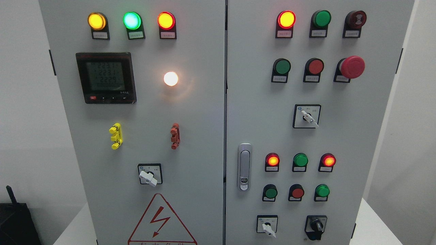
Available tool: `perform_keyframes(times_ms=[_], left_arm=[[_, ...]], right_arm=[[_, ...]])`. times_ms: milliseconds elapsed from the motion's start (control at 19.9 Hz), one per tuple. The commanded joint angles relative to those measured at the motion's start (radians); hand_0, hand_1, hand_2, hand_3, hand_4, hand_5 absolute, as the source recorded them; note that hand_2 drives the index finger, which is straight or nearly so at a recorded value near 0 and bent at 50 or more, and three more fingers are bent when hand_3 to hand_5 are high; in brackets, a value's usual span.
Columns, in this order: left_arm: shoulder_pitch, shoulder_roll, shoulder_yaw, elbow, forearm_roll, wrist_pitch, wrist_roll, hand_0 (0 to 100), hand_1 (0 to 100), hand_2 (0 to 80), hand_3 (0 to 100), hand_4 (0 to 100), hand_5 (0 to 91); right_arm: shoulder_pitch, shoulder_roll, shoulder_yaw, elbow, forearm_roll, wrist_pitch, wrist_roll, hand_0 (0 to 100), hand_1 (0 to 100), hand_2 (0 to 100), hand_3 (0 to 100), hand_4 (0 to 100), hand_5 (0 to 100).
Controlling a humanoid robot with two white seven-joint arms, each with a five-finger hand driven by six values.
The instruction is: Trip black knob to open circuit
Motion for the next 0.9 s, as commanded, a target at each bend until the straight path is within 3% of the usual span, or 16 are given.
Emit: perform_keyframes(times_ms=[0, 602, 852], left_arm=[[0.0, 0.0, 0.0, -0.025, 0.0, 0.0, 0.0, 12, 39, 0.0, 0, 0, 0.0], [0.0, 0.0, 0.0, -0.025, 0.0, 0.0, 0.0, 12, 39, 0.0, 0, 0, 0.0], [0.0, 0.0, 0.0, -0.025, 0.0, 0.0, 0.0, 12, 39, 0.0, 0, 0, 0.0]], right_arm=[[0.036, 0.001, 0.002, -0.187, -0.001, -0.004, -0.007, 0, 19, 0, 0, 0, 0], [0.155, -0.031, -0.005, -0.585, -0.004, -0.001, -0.007, 0, 18, 0, 2, 0, 0], [0.191, -0.044, 0.002, -0.723, -0.003, -0.01, -0.06, 0, 18, 0, 3, 0, 0]])
